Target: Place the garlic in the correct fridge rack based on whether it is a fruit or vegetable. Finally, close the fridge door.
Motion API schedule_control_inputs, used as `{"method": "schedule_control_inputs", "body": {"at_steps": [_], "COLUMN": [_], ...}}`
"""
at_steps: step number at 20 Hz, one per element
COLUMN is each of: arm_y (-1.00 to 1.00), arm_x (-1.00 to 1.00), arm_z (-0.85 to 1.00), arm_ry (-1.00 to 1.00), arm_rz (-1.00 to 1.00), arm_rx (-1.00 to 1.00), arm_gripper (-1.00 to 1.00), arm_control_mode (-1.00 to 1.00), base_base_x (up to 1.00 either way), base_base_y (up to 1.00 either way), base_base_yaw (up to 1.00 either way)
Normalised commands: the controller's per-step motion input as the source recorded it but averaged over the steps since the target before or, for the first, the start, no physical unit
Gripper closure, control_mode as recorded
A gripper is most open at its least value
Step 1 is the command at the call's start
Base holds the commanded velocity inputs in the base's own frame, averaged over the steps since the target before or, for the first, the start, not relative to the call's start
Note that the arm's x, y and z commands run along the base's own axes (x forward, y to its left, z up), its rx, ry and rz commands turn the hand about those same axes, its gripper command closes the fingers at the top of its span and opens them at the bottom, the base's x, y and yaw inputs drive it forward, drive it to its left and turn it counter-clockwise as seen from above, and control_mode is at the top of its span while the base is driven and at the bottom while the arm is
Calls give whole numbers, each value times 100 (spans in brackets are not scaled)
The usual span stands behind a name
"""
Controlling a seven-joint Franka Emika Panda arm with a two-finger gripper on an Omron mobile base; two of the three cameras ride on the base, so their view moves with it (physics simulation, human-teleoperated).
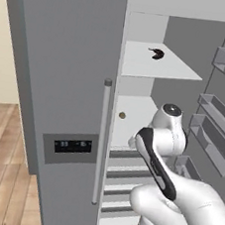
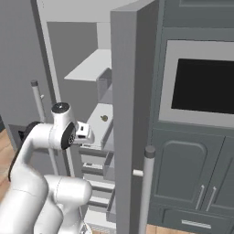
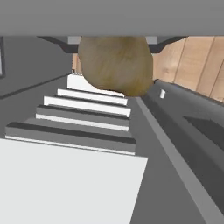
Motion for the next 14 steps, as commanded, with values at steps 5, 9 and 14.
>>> {"method": "schedule_control_inputs", "body": {"at_steps": [5, 9, 14], "arm_y": [-17, -4, -5], "arm_x": [89, 82, 72], "arm_z": [-11, -25, -28], "arm_ry": [6, 8, 8], "arm_rz": [-2, -2, 0], "arm_rx": [1, 0, 0], "arm_gripper": [100, 100, 100], "arm_control_mode": [-100, -100, -100], "base_base_x": [0, 0, 0], "base_base_y": [0, 0, 0], "base_base_yaw": [0, 0, 0]}}
